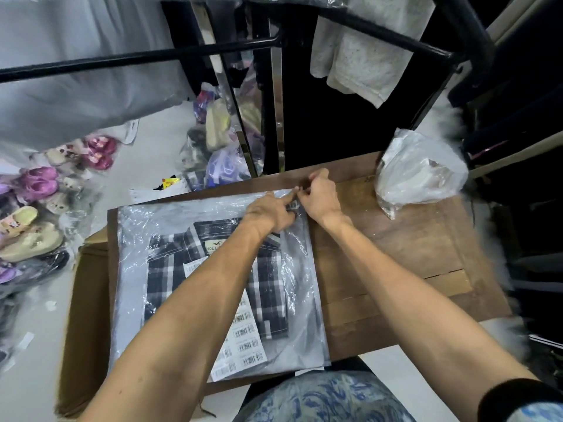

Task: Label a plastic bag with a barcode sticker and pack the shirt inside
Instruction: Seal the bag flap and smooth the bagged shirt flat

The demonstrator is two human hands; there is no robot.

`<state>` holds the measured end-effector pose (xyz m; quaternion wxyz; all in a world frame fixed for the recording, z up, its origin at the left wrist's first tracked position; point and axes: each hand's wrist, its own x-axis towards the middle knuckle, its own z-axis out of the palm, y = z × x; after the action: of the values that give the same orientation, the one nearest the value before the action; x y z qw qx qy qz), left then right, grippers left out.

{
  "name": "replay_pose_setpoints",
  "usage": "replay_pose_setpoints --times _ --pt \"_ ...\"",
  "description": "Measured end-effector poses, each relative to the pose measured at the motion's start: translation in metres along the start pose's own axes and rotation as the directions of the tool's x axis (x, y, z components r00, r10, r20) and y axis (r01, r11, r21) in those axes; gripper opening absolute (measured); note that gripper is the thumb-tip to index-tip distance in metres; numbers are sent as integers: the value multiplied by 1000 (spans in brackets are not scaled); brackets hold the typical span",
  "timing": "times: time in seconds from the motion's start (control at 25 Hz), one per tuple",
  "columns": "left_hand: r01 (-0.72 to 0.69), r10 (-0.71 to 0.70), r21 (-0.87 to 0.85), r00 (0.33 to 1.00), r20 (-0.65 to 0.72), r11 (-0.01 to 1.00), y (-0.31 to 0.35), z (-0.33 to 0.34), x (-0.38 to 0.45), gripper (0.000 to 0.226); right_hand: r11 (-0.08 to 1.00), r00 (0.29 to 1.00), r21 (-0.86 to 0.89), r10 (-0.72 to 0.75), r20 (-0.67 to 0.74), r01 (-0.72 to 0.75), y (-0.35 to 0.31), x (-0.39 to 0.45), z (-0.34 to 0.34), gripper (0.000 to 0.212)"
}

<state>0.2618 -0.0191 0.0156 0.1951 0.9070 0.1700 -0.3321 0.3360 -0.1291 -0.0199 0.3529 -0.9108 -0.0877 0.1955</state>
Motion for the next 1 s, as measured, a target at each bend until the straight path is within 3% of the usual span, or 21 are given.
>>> replay_pose_setpoints --times 0.4,0.8,0.88,1.0 --pt "42 -41 -63 999 31 997 -1 9 -3 69 998 999 57 13 42 -16 31 -69 0 34" --pt "67 -81 -88 984 -159 994 6 24 -10 70 999 999 38 25 40 -26 46 -111 -3 27" --pt "45 -50 -34 980 -193 998 6 26 -17 65 999 1000 32 21 22 -22 46 -111 -3 27" --pt "-43 63 146 989 -134 988 6 34 -40 45 1000 1000 18 25 -7 -25 42 -107 -3 25"
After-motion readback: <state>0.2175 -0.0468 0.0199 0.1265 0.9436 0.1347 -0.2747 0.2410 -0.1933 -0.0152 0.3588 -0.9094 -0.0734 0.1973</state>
